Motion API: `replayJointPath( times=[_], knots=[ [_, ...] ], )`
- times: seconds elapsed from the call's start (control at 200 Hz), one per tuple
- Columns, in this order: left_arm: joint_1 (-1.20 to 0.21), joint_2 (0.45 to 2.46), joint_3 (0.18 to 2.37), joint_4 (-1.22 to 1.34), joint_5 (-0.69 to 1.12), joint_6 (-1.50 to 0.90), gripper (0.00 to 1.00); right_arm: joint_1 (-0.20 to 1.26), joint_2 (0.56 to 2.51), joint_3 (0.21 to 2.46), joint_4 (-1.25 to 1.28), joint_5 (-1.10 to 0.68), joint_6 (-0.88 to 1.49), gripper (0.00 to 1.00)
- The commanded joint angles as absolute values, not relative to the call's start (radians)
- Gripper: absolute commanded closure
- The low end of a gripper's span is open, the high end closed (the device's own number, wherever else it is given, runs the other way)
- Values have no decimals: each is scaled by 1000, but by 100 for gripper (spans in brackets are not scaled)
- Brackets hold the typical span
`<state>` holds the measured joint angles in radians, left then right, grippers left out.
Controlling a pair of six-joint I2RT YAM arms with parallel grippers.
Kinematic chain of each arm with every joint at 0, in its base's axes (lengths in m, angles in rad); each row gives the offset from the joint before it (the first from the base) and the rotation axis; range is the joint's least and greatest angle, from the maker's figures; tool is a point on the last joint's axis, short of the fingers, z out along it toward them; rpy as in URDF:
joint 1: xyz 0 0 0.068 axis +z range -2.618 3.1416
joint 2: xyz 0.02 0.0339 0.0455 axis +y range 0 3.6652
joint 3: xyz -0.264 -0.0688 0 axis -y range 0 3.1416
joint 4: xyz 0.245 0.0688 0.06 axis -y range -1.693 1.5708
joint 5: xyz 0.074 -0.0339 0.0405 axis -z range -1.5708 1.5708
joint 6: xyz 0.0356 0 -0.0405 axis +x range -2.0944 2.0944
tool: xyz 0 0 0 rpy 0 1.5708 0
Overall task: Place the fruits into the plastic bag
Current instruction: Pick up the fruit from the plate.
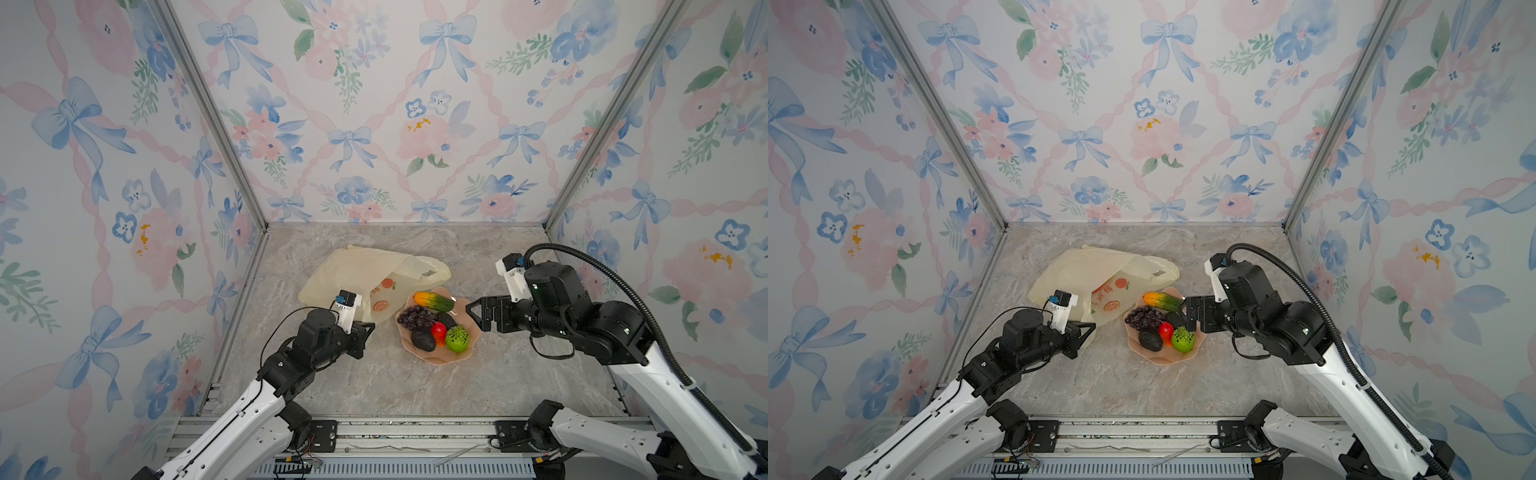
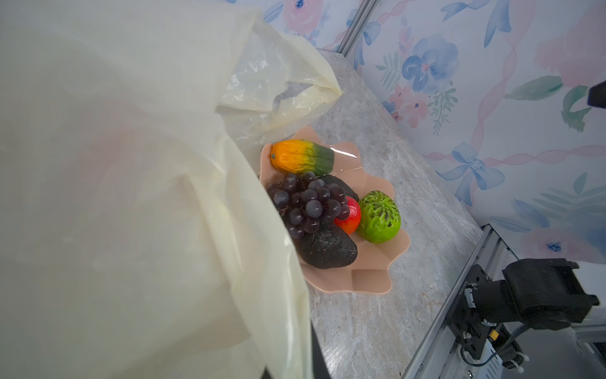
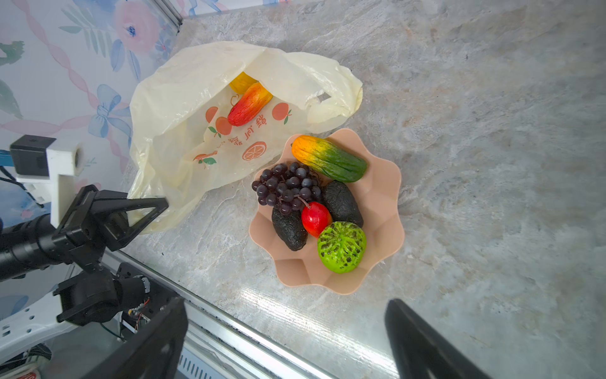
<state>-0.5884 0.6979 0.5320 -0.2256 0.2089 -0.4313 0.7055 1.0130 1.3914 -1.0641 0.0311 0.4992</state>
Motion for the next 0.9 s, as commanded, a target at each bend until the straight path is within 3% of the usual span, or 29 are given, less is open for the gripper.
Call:
replayJointPath(
  times=[0.0,0.425,0.89],
  knots=[
    [-588,704,518,-213,187,-441,100,691,1034,1419,-1116,33,415,4],
    [-586,750,531,-216,184,-416,100,621,1150,1323,-1094,-31,341,4],
    [-585,731,532,-212,195,-422,100,638,1413,1298,-1170,-120,262,4]
  ],
)
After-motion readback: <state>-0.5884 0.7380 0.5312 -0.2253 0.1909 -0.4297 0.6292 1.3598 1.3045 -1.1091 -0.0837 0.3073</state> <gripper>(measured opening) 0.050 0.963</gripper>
